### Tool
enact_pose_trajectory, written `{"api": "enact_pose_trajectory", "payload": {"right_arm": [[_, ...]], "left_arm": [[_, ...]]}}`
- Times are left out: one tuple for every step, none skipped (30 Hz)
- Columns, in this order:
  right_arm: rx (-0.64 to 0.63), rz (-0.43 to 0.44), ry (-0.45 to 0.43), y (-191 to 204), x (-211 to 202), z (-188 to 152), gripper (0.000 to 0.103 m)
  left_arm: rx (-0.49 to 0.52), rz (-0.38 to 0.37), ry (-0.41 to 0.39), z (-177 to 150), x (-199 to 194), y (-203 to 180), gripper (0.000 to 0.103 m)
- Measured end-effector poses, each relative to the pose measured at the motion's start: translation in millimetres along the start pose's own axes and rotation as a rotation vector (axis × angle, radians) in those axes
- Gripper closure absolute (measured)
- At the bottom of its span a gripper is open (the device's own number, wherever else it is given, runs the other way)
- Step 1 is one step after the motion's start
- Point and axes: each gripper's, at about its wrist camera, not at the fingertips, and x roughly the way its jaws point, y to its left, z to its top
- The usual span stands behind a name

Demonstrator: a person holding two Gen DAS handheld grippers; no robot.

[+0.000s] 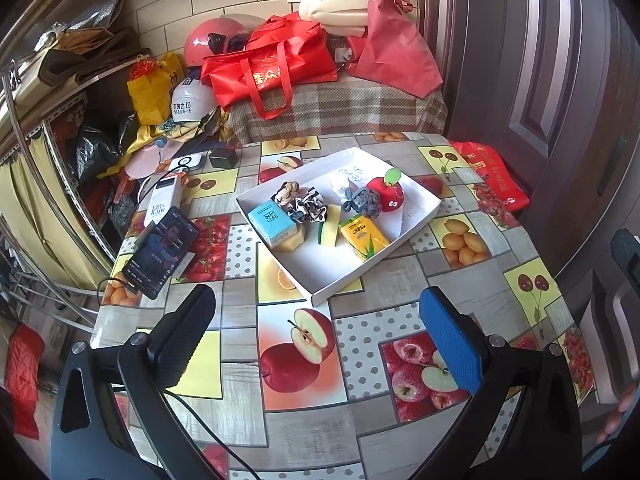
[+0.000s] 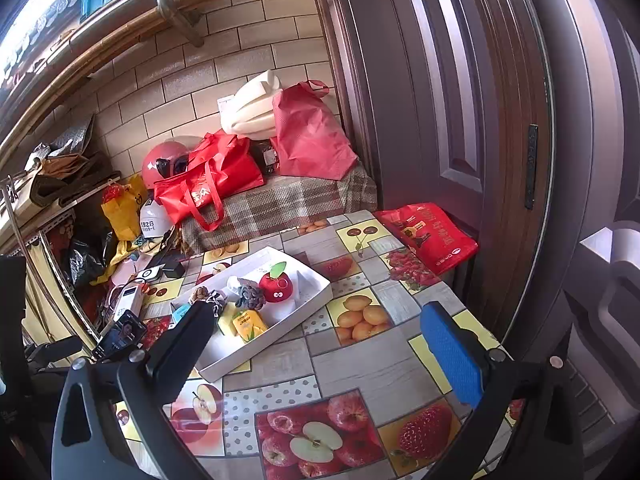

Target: Organize soft objects

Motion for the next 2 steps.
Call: {"api": "enact_pose_trajectory", "payload": {"right_arm": [[0.001,-0.001,0.000,0.3,0.2,-0.2,0.000],[0.001,-0.001,0.001,0.5,0.2,-0.2,0.000]], "left_arm": [[0.001,-0.003,0.002,0.2,0.2,0.4,0.000],[0.001,-0.004,0.004,-0.7,1.1,-0.5,0.000]]}}
